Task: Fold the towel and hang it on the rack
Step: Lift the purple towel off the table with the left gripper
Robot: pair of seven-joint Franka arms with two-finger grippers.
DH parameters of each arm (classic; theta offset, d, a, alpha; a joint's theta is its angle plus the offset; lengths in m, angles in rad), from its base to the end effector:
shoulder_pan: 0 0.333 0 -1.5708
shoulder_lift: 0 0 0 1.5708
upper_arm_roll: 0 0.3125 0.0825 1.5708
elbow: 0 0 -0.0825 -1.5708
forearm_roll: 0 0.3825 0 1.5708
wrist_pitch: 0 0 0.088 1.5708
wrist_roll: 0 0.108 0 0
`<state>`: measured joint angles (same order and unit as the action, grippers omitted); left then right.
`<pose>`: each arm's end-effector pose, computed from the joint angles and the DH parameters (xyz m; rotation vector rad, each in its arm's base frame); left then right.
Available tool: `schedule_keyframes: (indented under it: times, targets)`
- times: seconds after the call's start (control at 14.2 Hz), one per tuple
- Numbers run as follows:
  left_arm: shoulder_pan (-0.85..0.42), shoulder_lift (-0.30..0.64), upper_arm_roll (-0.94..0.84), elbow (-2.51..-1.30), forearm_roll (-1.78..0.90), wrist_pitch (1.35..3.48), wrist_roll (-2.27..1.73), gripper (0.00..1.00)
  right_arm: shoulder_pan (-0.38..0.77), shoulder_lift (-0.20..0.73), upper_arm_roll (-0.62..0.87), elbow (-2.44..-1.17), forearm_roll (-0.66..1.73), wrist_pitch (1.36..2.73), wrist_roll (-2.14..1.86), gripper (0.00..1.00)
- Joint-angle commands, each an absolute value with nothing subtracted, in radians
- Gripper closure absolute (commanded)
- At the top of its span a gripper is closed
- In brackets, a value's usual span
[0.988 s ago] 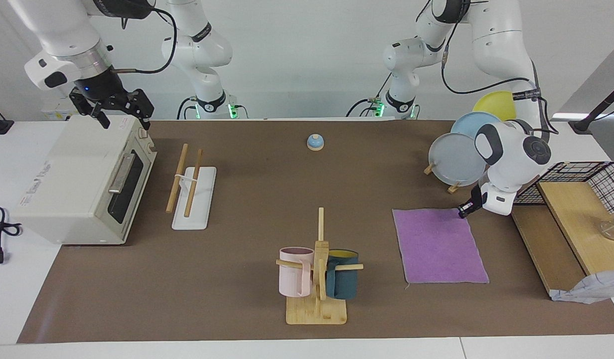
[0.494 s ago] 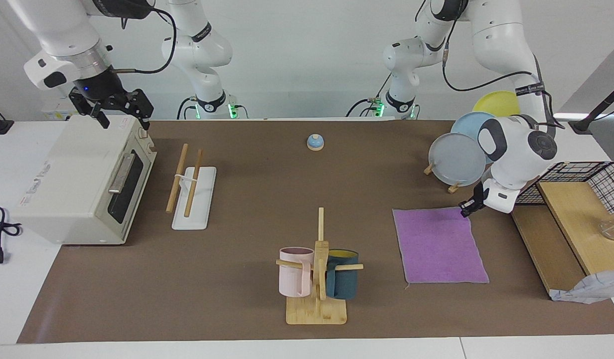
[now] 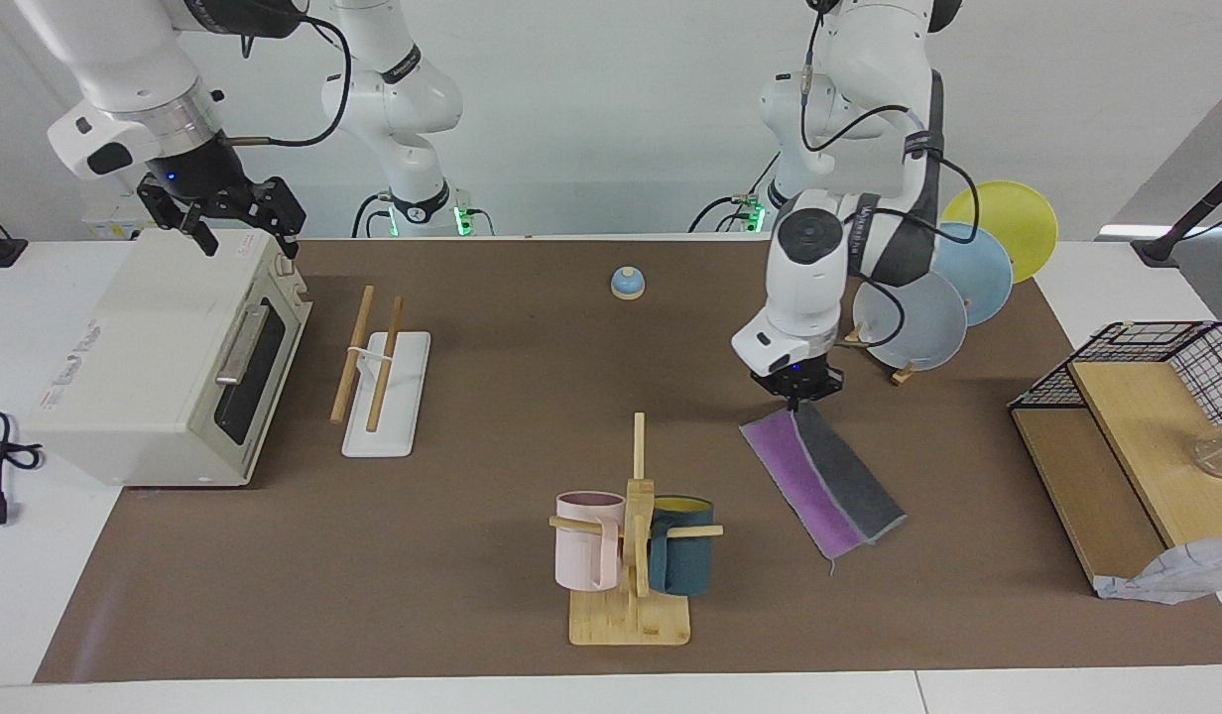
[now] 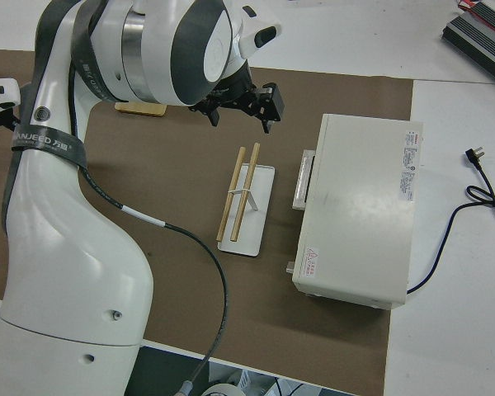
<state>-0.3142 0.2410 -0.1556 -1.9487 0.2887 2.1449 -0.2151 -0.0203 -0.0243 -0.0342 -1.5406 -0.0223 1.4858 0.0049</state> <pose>0.5404 -0.2568 0.3529 -2.8754 0.6029 -0.0457 0.5360 -0.0321 0.6400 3.1191 -0.0951 -0.0484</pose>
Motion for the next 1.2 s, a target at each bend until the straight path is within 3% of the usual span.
schedule_keyframes:
  times: [0.0,0.28,0.35,0.42,0.63,1.13]
  targets:
    - [-0.333,0.276,-0.137,-1.993,0.318,2.238,-0.326,1.0,-0.032,-0.038,-0.031,-1.552,-0.005,1.489,-0.009,0.0]
    - [-0.333,0.282,-0.141,-1.991,0.307,2.24,-0.431,1.0,-0.031,-0.038,-0.031,-1.552,-0.005,1.489,-0.009,0.0]
    - [-0.333,0.282,-0.143,-1.993,0.304,2.238,-0.448,0.47,-0.031,-0.038,-0.031,-1.552,-0.005,1.489,-0.009,0.0]
    - [-0.333,0.281,-0.144,-1.993,0.302,2.235,-0.451,0.0,-0.031,-0.038,-0.031,-1.552,-0.005,1.489,-0.009,0.0]
    - [-0.313,0.238,-0.144,-1.985,0.172,2.221,-0.436,0.0,-0.031,-0.038,-0.031,-1.554,-0.003,1.488,-0.009,0.0]
    - [-0.095,0.219,-0.144,-2.009,-0.159,2.247,-0.108,0.0,-0.029,-0.038,-0.031,-1.554,-0.002,1.488,-0.009,0.0]
